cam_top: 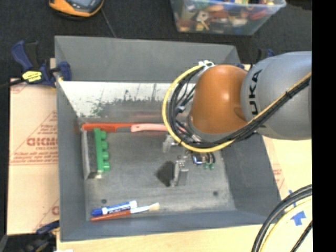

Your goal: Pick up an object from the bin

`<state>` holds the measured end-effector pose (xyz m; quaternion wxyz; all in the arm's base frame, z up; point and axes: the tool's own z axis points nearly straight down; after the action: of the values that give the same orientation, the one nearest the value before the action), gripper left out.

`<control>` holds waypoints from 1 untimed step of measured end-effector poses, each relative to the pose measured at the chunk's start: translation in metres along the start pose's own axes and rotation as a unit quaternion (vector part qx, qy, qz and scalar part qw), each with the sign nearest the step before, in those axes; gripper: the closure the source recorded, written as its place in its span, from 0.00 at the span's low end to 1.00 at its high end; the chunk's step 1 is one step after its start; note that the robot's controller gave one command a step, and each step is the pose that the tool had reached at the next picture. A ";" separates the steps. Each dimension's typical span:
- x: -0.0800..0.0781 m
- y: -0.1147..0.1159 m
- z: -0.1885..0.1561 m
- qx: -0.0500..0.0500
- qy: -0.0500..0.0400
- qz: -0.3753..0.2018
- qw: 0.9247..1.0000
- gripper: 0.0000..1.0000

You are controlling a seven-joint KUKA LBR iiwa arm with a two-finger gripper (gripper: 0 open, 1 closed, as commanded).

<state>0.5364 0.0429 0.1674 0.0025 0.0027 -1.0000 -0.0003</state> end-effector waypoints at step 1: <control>-0.002 0.000 -0.004 0.000 -0.004 0.001 1.000 0.00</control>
Offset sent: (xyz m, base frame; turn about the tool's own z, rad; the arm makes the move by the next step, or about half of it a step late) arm 0.0385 -0.0366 -0.0974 -0.3659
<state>0.5381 0.0428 0.1718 -0.0016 0.0018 -1.0000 -0.0006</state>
